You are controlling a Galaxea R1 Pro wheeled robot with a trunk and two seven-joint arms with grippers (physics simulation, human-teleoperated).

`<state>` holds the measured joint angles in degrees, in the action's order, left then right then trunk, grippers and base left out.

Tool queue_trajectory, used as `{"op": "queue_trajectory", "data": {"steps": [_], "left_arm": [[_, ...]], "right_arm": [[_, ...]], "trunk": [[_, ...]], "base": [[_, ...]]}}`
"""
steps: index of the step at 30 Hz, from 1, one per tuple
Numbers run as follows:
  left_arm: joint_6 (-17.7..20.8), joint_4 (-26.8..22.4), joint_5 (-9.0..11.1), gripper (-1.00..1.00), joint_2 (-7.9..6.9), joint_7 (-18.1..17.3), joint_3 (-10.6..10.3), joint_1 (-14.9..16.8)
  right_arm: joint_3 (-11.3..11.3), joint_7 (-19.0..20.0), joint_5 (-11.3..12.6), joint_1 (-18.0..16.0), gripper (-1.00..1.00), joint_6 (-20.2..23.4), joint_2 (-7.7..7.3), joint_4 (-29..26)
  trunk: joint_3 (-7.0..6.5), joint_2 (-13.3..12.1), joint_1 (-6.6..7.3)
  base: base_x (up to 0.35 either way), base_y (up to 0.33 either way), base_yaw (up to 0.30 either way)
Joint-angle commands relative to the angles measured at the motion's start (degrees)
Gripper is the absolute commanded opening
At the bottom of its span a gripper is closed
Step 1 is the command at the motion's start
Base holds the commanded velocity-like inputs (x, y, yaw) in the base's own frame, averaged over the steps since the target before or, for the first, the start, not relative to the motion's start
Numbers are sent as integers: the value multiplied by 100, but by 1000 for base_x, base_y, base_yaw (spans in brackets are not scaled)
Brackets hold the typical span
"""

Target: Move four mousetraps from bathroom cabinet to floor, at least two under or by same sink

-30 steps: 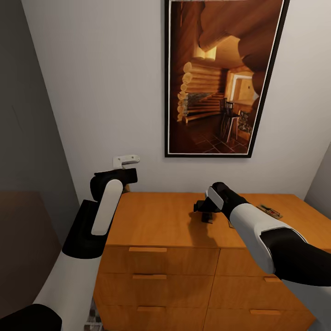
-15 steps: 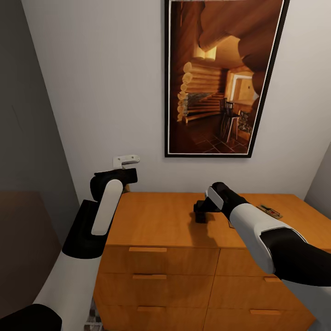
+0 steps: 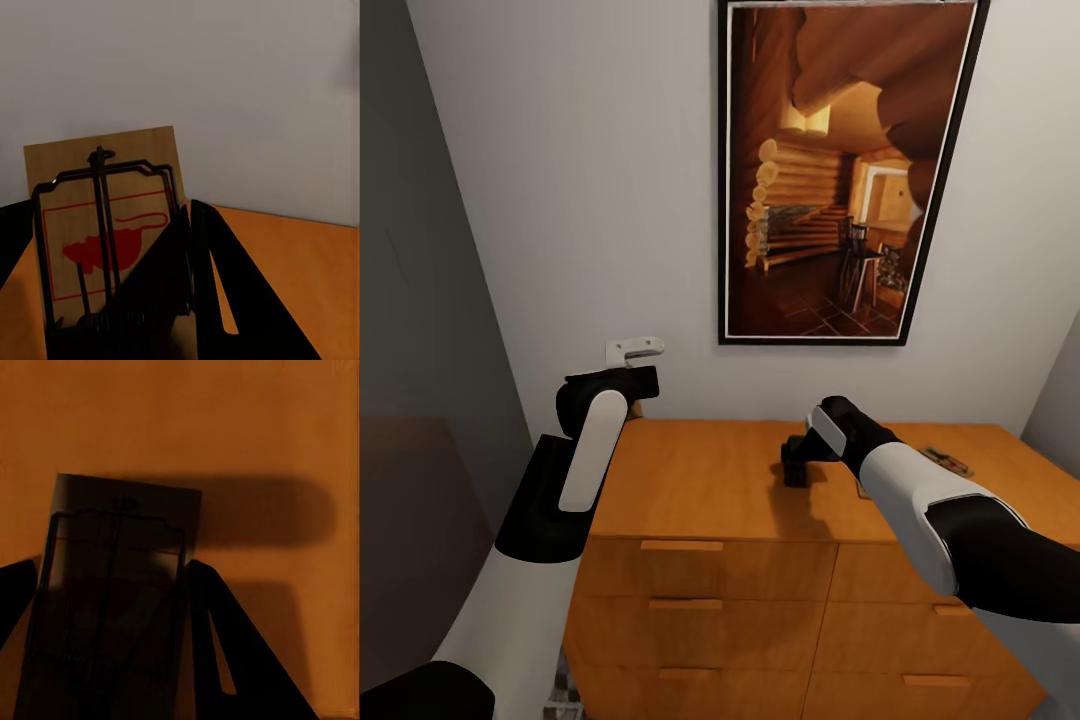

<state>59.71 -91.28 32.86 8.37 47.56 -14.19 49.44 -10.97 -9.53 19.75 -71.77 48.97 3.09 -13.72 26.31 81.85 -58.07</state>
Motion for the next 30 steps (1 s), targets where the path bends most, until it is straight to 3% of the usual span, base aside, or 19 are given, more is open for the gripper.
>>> {"op": "queue_trajectory", "data": {"steps": [1, 6, 17, 23, 30], "left_arm": [[29, -4, 37, -100, -1, 60, -3, 5], [29, -4, 37, -100, 2, 60, -4, 6], [29, -4, 37, -100, 0, 60, -4, 4], [29, -4, 37, -100, -2, 60, -4, 4], [29, -4, 37, -100, 4, 60, -5, 4]], "right_arm": [[-36, -57, 82, -3, -100, 16, -2, -7], [-36, -57, 82, -3, -100, 16, -1, -7], [-36, -42, 87, -3, -100, 21, 6, -18], [-42, 339, 70, 1, -100, 23, 13, -37], [-45, 438, 65, 4, -100, 23, 2, -48]], "trunk": [[-12, -38, 23], [-101, -238, 132], [-101, -238, 132], [-101, -238, 132], [-101, -238, 132]], "base": [[0, 0, 0], [0, 0, 0], [0, 0, 0], [0, 0, 0], [0, 0, 0]]}}
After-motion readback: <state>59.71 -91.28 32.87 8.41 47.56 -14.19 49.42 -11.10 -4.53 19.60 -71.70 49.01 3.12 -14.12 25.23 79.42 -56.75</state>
